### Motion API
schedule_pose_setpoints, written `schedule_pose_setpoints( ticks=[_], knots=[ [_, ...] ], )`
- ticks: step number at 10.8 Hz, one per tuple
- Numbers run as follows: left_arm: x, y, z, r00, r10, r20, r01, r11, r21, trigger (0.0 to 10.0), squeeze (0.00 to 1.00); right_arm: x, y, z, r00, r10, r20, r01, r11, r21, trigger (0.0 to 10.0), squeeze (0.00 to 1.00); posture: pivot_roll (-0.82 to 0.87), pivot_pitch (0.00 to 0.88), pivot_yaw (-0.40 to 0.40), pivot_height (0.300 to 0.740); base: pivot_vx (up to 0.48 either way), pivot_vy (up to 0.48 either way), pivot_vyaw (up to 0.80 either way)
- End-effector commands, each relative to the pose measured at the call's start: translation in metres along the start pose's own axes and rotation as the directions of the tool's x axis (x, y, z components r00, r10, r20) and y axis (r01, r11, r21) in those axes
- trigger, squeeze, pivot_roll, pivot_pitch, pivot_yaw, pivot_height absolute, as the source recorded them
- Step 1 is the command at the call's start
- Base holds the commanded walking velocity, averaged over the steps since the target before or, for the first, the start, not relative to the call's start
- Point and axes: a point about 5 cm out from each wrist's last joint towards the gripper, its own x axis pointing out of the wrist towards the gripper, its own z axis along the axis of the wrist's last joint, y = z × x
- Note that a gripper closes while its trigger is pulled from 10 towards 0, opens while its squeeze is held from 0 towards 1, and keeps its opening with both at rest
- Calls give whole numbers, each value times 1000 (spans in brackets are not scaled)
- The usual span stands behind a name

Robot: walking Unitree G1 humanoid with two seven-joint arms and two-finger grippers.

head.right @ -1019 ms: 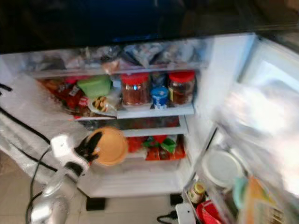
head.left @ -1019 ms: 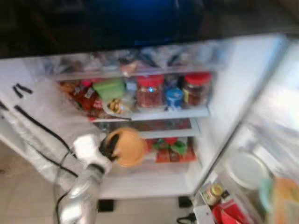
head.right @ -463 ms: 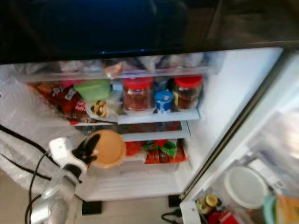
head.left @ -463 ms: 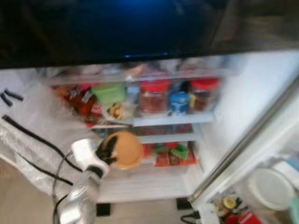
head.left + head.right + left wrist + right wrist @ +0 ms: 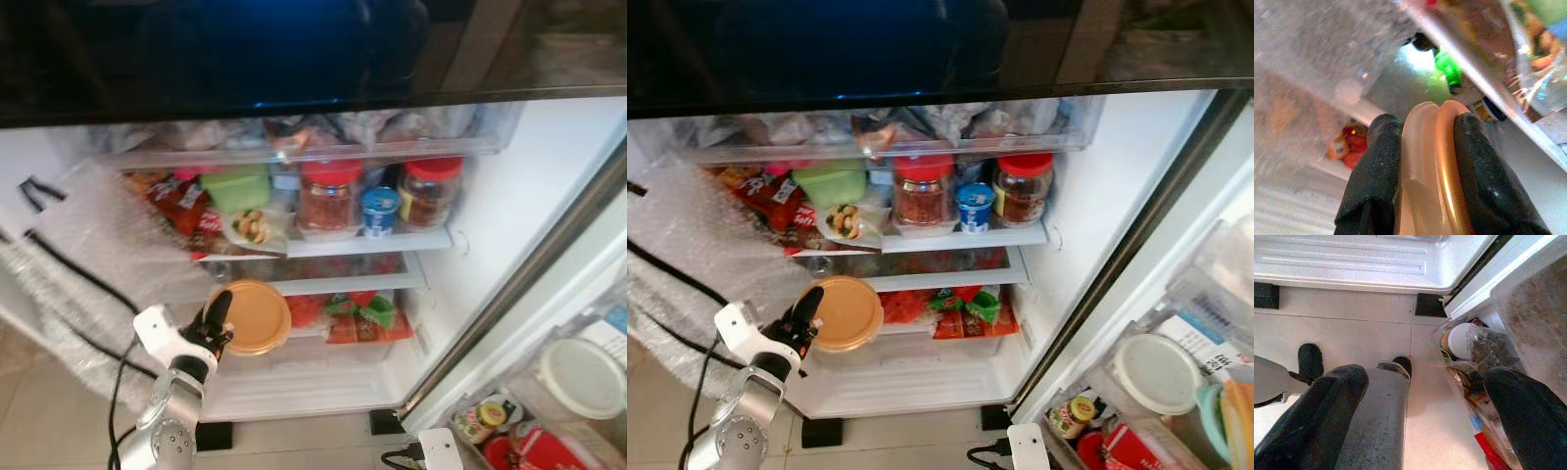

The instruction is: Restocking fridge

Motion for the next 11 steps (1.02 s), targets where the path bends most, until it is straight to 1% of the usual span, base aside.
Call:
schedule_pose_setpoints(
  ticks=[1,2,3,6,11],
  knots=[
    [2,0,-2,1000,-4,-2,4,999,-51,10000,0,-2,-1,-10,999,1,-33,-1,1000,12,10000,0,-162,112,6,740,0,0,0],
    [5,-1,-2,1000,-10,2,10,996,-88,10000,0,-2,-2,-11,999,1,-38,0,1000,14,10000,0,-165,111,4,740,0,0,0],
    [8,-3,-2,1000,-28,-2,28,995,-99,10000,0,-3,-3,-13,999,-2,-44,3,1000,15,10000,0,-165,112,4,740,0,0,0],
    [12,-8,-1,999,-50,-1,50,994,-101,10000,0,-4,-7,-17,998,-13,-54,14,1000,15,10000,0,-167,112,4,740,0,0,0],
    [13,-8,0,998,-56,2,56,994,-94,10000,0,-5,-11,-24,995,-35,-90,35,999,-3,10000,0,-165,108,6,740,0,0,0]
  ],
)
